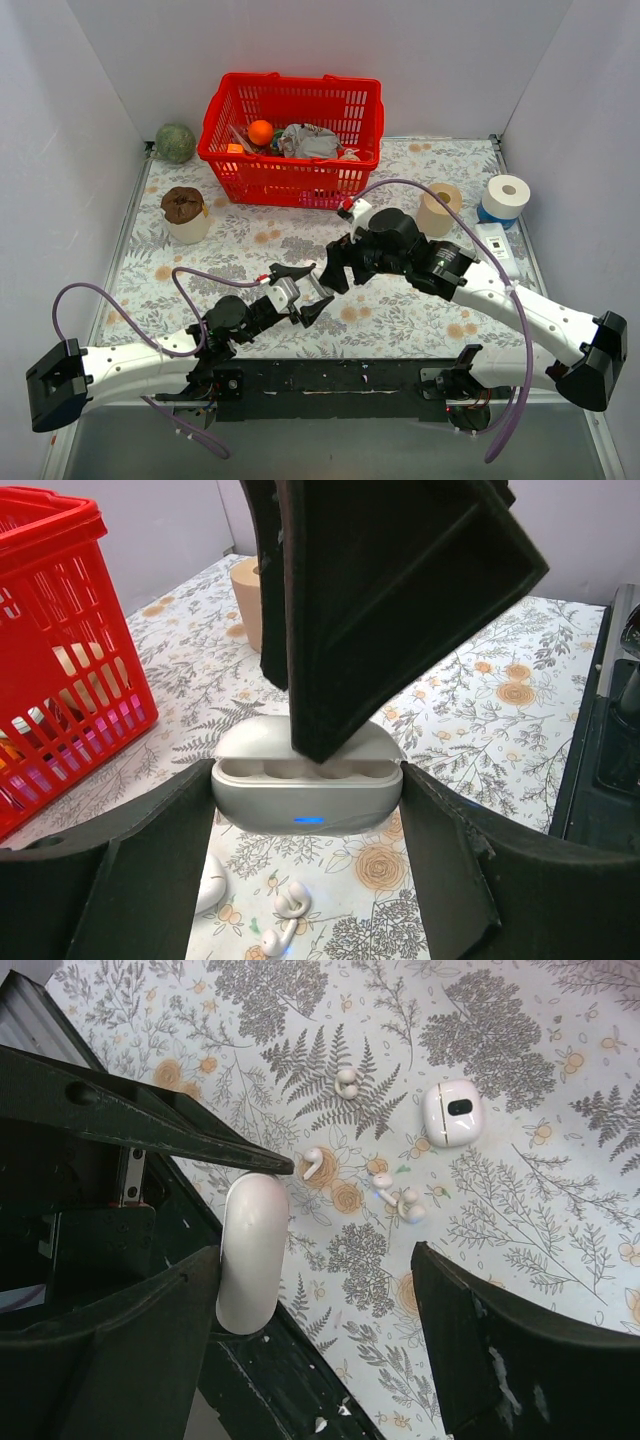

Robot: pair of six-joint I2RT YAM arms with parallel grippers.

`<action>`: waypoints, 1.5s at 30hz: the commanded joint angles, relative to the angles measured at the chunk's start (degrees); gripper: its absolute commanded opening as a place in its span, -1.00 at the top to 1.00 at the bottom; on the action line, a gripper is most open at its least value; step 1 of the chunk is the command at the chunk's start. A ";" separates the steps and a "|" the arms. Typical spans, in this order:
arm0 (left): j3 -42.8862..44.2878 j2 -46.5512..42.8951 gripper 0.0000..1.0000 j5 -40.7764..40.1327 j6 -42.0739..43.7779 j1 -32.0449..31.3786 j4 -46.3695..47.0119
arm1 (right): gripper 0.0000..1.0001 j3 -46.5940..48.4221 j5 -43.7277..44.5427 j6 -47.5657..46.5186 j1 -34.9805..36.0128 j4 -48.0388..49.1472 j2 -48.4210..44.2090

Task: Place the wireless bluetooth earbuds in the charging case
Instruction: Open the charging case.

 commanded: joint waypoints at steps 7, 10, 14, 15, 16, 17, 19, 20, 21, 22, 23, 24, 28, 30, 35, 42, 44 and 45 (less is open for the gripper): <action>1.01 -2.49 1.00 -1.47 0.87 -0.81 0.96 | -0.59 -0.28 7.04 -0.04 -1.44 -0.29 -4.16; 1.01 -2.66 1.00 -1.82 0.78 -0.81 0.96 | -0.55 -0.98 5.47 0.05 -1.43 1.55 -5.65; 1.01 -2.23 1.00 -1.99 0.78 -0.90 1.05 | -0.53 -1.07 0.45 -0.48 -1.26 4.37 -5.75; 1.09 -2.05 1.00 -1.99 0.69 -0.90 1.14 | -0.53 -0.99 -0.08 -0.57 -1.35 4.46 -5.48; 1.01 -1.96 1.00 -1.99 0.69 -0.81 1.40 | -0.52 -0.98 -0.69 -0.65 -1.26 4.46 -4.78; 1.01 -2.05 1.00 -1.99 0.60 -0.90 1.49 | -0.49 -1.16 -0.96 -0.66 -1.26 4.54 -4.52; 1.27 -1.70 1.00 -1.99 0.52 -0.81 1.66 | -0.43 -1.34 -1.57 -0.57 -1.26 4.81 -3.90; 1.27 -1.61 1.00 -1.99 0.43 -0.81 1.67 | -0.39 -1.77 -1.75 -0.65 -1.26 5.16 -3.90; 1.36 -1.43 1.00 -2.08 0.43 -0.81 1.58 | -0.37 -2.04 -1.92 -0.31 -1.26 5.51 -3.90; 1.44 -1.35 1.00 -1.99 0.34 -0.90 1.58 | -0.34 -2.04 -2.01 -0.39 -1.26 5.77 -3.72; 1.45 -1.43 1.00 -1.99 0.34 -0.90 1.75 | -0.29 -2.04 -2.19 -0.39 -1.26 5.78 -3.55; 1.53 -1.35 1.00 -1.99 0.34 -0.90 1.75 | -0.27 -2.04 -2.36 -0.48 -1.26 5.78 -3.37; 1.71 -1.26 1.00 -1.99 0.43 -0.90 2.02 | -0.15 -1.95 -2.72 -0.57 -1.26 5.78 -2.41; 1.80 -1.17 1.00 -2.08 0.34 -0.81 2.19 | -0.10 -2.13 -2.98 -0.57 -1.26 6.04 -2.14; 1.80 -0.64 1.00 -2.34 0.08 -0.81 2.72 | 0.05 -2.48 -3.68 -0.66 -1.26 6.04 -1.44; 1.62 -0.29 1.00 -2.78 -0.54 -0.81 3.34 | 0.35 -2.22 -3.16 -1.18 -1.17 5.07 -1.44; 1.88 -0.12 1.00 -2.96 -0.98 -0.81 3.33 | 0.49 -1.95 -2.98 -1.45 -1.26 4.63 -1.44; 1.89 -0.03 1.00 -3.05 -1.07 -0.90 3.33 | 0.52 -1.86 -2.89 -1.62 -1.26 4.46 -1.44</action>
